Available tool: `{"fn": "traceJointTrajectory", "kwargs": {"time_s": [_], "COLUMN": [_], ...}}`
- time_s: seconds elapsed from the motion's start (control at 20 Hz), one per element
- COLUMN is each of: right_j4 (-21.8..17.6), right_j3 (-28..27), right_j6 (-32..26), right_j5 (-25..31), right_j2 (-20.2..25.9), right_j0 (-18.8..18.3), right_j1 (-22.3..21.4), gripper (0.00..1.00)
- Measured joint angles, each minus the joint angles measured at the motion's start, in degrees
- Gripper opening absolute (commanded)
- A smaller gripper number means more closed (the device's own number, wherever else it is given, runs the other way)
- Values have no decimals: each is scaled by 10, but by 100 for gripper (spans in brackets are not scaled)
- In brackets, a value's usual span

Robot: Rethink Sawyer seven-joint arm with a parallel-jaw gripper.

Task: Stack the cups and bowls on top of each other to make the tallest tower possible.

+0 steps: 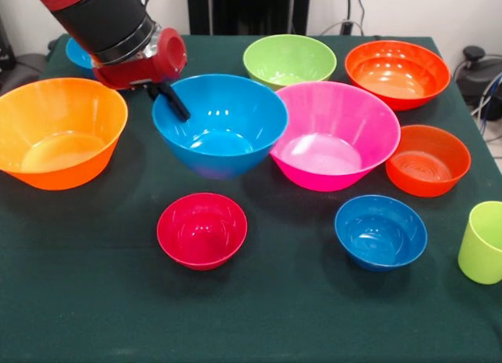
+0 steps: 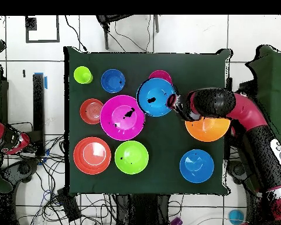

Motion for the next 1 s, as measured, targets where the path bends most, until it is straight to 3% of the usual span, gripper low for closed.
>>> {"fn": "traceJointTrajectory", "kwargs": {"time_s": [0.5,1.0], "right_j4": [-5,-9], "right_j3": [-77,-129], "right_j6": [0,0], "right_j5": [0,0], "right_j2": [0,-4], "right_j0": [29,31], "right_j1": [18,50], "gripper": [0,0]}}
